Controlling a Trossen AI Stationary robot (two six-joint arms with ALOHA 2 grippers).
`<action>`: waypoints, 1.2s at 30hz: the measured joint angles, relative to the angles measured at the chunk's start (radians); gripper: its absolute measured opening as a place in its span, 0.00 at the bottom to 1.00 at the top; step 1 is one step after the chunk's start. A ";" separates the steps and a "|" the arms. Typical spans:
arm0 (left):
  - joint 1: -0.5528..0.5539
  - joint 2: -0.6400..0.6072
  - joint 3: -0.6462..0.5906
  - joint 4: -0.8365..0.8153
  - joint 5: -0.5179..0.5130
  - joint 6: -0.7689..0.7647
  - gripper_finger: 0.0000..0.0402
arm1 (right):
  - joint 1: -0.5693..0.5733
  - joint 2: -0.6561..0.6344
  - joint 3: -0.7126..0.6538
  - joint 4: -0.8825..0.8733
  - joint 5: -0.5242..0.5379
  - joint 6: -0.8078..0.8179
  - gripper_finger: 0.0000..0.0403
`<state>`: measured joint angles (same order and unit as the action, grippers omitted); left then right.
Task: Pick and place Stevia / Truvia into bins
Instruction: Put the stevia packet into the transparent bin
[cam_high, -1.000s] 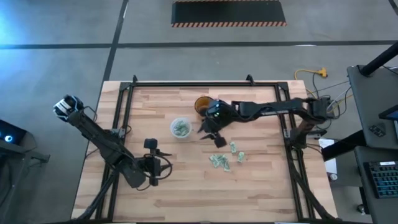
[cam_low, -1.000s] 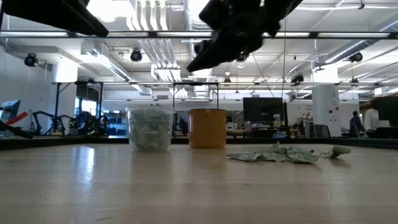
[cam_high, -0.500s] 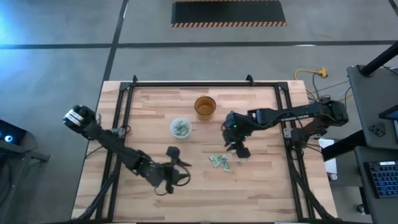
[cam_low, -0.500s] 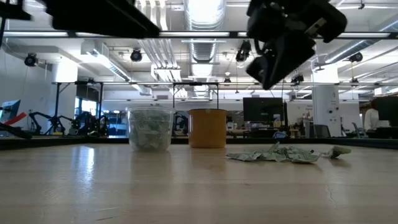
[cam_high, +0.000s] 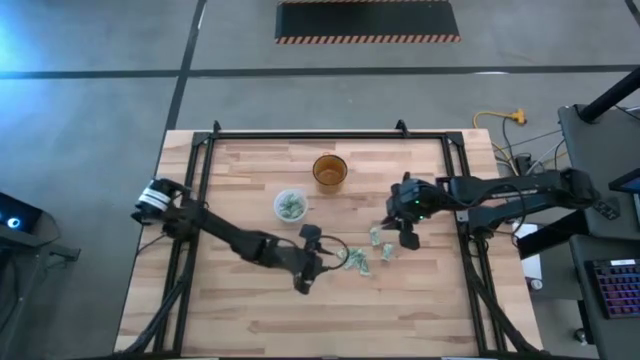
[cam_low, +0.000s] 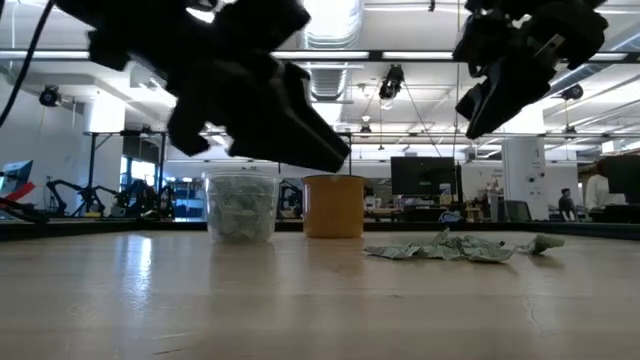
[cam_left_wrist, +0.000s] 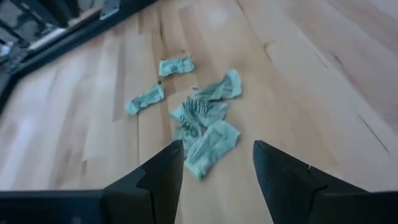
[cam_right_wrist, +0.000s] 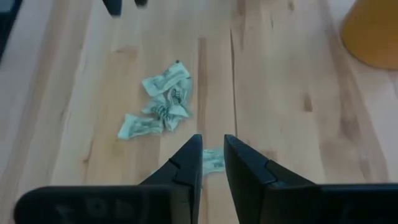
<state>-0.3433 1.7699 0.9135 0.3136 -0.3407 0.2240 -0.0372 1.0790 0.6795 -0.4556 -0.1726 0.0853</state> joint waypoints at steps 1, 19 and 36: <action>0.012 0.017 0.015 0.004 0.023 0.000 0.44 | 0.000 -0.020 -0.014 0.004 0.000 0.001 0.15; 0.172 0.169 0.109 -0.025 0.252 -0.112 0.44 | 0.001 -0.108 -0.060 0.056 0.000 0.013 0.14; 0.199 0.219 0.111 -0.009 0.316 -0.141 0.41 | 0.002 -0.109 -0.060 0.056 0.000 0.008 0.15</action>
<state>-0.1440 1.9892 1.0248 0.3046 -0.0251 0.0826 -0.0353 0.9699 0.6197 -0.3999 -0.1730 0.0936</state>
